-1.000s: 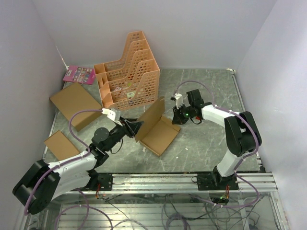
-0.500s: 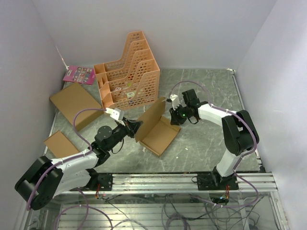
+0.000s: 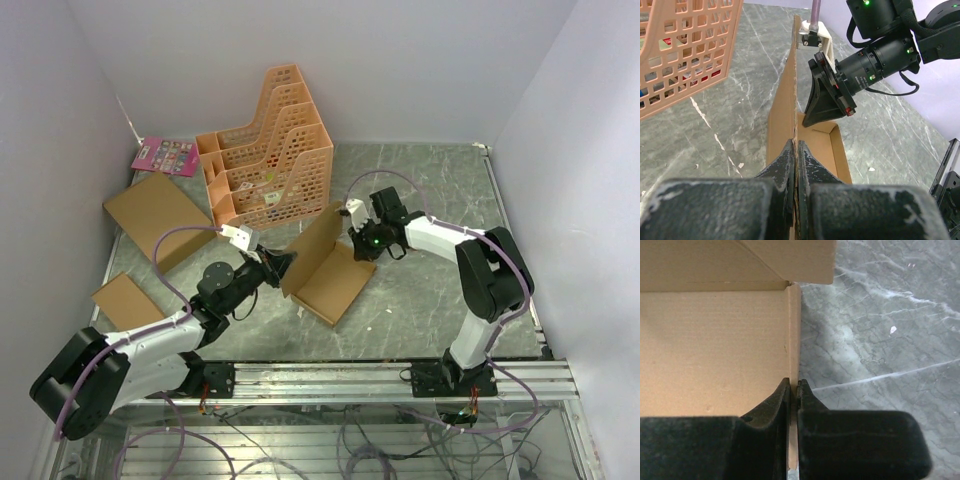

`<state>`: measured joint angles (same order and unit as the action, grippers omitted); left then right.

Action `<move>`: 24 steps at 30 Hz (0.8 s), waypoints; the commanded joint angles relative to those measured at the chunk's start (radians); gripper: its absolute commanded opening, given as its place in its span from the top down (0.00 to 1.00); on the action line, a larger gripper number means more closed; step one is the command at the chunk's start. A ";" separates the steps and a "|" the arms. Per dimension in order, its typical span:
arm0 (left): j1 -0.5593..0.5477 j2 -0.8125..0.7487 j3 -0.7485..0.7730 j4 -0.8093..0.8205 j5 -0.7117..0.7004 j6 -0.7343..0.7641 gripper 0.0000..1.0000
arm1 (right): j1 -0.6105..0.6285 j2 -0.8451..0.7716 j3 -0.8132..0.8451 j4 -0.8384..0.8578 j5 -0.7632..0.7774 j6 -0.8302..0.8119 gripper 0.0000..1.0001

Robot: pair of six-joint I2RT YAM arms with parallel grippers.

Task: Fold the paper box

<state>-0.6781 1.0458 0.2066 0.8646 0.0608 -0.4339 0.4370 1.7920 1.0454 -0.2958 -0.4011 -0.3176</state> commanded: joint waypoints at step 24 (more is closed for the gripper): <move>-0.008 0.022 0.061 -0.061 0.069 0.041 0.93 | 0.098 0.008 -0.027 0.094 0.297 -0.044 1.00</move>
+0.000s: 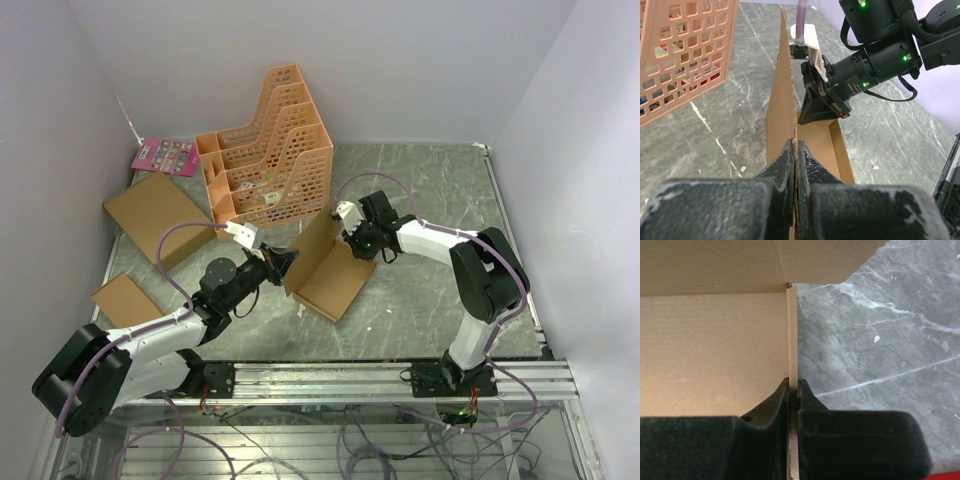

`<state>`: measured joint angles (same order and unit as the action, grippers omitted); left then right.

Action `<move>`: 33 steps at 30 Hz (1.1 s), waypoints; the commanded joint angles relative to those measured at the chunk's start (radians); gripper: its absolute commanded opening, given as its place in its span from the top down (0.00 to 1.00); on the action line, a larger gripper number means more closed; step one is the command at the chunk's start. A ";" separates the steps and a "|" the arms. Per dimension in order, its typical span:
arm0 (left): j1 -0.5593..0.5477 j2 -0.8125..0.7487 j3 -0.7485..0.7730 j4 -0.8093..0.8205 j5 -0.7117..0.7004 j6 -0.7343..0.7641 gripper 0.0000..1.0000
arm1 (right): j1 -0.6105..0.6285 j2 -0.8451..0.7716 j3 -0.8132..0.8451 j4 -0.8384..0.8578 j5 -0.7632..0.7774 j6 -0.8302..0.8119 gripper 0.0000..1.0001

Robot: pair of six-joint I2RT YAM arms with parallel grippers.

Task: Fold the paper box

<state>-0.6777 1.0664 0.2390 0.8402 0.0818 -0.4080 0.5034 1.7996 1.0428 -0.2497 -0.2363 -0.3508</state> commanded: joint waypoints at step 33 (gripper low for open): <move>-0.008 0.046 0.061 -0.025 0.105 0.019 0.93 | 0.033 0.035 0.007 0.067 0.136 0.024 1.00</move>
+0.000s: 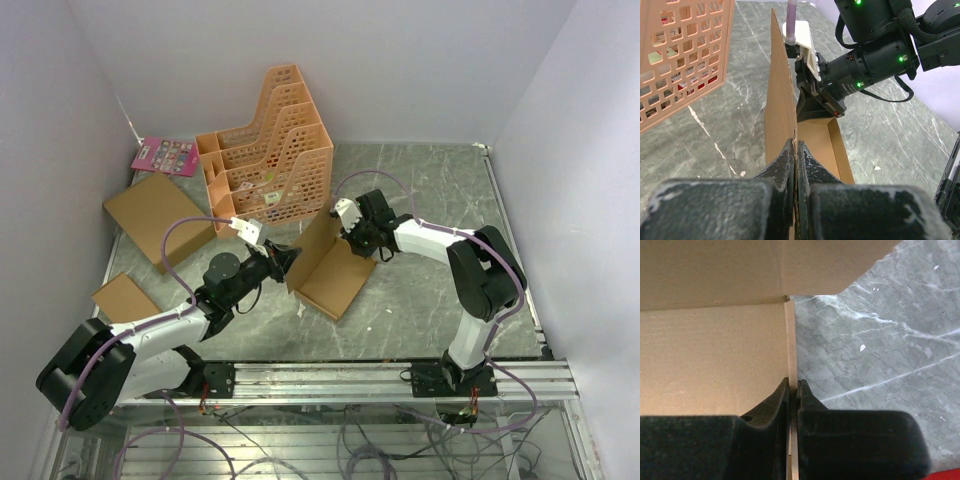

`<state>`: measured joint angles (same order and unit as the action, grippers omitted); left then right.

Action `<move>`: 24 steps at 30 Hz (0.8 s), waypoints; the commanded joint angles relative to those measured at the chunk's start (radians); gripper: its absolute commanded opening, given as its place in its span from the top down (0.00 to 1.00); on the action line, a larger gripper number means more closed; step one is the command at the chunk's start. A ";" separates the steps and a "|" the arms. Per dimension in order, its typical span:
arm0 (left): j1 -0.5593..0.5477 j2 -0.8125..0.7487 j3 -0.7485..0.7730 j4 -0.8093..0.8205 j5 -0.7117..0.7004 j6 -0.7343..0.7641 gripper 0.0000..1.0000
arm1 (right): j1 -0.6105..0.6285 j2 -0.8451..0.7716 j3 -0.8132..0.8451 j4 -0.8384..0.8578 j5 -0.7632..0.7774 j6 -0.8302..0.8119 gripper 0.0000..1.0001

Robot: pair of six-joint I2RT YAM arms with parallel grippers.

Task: Fold the paper box

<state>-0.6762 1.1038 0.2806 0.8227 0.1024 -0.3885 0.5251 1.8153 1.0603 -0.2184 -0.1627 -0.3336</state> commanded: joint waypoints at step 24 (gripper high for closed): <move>-0.009 -0.035 0.029 -0.075 0.067 0.024 0.93 | -0.027 -0.057 -0.019 -0.133 -0.029 -0.195 0.70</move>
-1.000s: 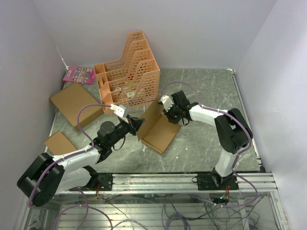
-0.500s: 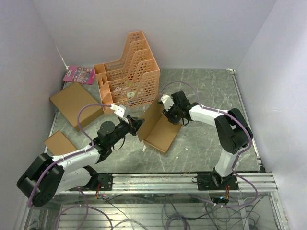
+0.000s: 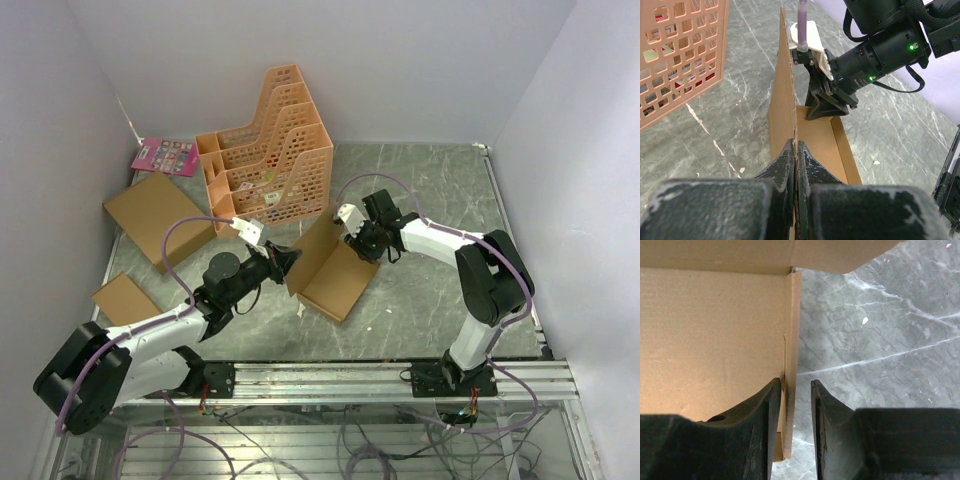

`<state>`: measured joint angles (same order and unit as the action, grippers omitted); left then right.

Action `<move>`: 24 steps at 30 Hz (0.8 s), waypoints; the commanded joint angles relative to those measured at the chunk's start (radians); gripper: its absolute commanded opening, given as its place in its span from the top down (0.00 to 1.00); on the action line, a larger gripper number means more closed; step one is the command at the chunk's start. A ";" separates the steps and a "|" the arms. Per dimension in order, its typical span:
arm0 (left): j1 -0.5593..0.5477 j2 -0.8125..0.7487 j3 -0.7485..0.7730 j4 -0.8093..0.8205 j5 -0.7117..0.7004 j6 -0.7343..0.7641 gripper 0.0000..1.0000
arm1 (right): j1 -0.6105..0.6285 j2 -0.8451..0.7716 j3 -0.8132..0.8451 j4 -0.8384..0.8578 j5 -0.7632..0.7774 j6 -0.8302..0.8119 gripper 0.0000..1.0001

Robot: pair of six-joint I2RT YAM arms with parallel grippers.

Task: Fold the paper box

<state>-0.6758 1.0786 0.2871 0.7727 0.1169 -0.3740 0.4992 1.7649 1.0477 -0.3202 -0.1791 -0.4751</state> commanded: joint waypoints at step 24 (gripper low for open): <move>-0.010 0.016 0.028 0.014 0.103 0.015 0.93 | -0.001 0.041 0.014 0.113 -0.034 0.100 0.71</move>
<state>-0.6762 1.0836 0.2878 0.7715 0.1432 -0.3656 0.4995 1.7802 1.0470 -0.2810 -0.2211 -0.4236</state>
